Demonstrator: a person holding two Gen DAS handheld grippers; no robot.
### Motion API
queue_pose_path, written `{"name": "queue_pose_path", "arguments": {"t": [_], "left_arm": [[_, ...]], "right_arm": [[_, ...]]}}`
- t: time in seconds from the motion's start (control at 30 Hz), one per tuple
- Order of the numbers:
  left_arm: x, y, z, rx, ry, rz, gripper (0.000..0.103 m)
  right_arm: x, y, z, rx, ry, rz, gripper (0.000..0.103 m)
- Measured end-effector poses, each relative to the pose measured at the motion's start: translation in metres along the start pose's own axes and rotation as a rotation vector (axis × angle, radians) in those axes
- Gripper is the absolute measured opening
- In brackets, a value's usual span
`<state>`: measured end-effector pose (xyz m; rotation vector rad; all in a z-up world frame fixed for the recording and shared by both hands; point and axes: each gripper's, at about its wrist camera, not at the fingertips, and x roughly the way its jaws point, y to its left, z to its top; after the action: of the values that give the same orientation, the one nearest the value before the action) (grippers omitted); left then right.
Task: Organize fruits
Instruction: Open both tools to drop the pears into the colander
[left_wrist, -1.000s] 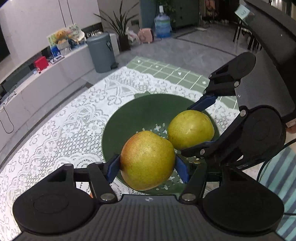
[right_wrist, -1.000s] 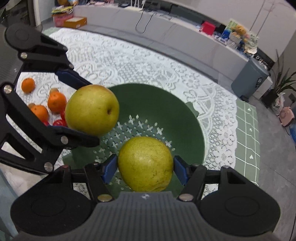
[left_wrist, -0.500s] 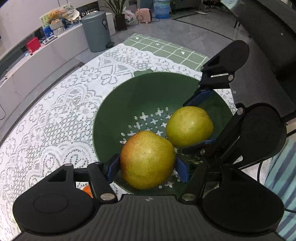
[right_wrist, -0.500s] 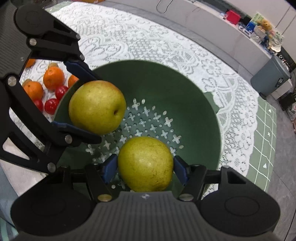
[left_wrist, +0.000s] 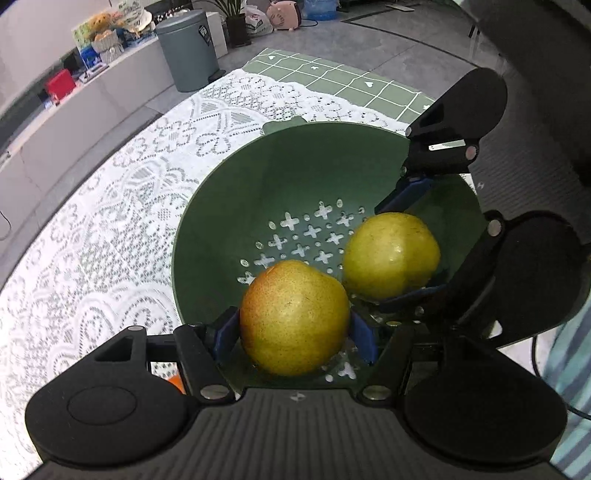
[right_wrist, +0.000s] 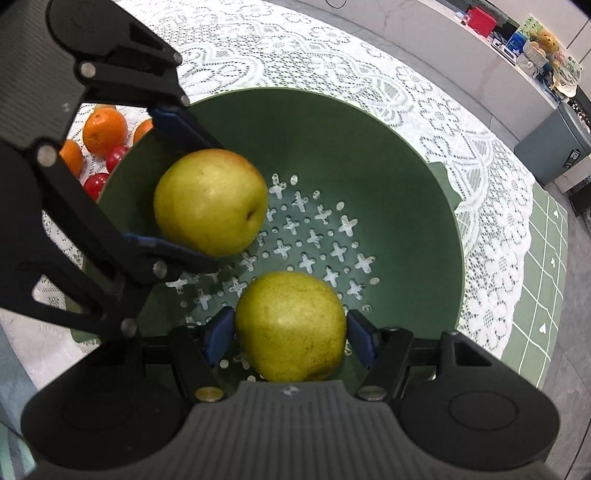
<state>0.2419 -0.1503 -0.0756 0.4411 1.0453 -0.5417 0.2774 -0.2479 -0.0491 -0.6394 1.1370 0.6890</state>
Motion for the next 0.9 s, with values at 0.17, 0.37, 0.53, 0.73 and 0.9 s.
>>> {"name": "queue_pose_path", "arguments": {"t": [0.17,0.37,0.53,0.73,0.9], "left_arm": [[0.004,-0.002,0.001,0.023,0.005,0.019,0.073],[0.005,-0.004,0.002,0.03,0.011,0.019,0.071],[0.003,-0.007,0.0,0.031,0.008,0.02,0.071],[-0.025,-0.01,-0.006,0.026,-0.085,0.036,0.075],[-0.047,-0.011,-0.013,-0.03,-0.134,0.071,0.075]], "right_arm": [[0.0,-0.001,0.001,0.01,0.004,-0.004,0.063],[-0.003,-0.003,-0.001,0.021,0.02,-0.041,0.068],[-0.007,-0.003,-0.003,0.04,0.021,-0.061,0.068],[-0.027,0.0,-0.004,0.033,-0.026,-0.101,0.079],[-0.046,0.005,-0.009,0.075,-0.083,-0.158,0.082]]}}
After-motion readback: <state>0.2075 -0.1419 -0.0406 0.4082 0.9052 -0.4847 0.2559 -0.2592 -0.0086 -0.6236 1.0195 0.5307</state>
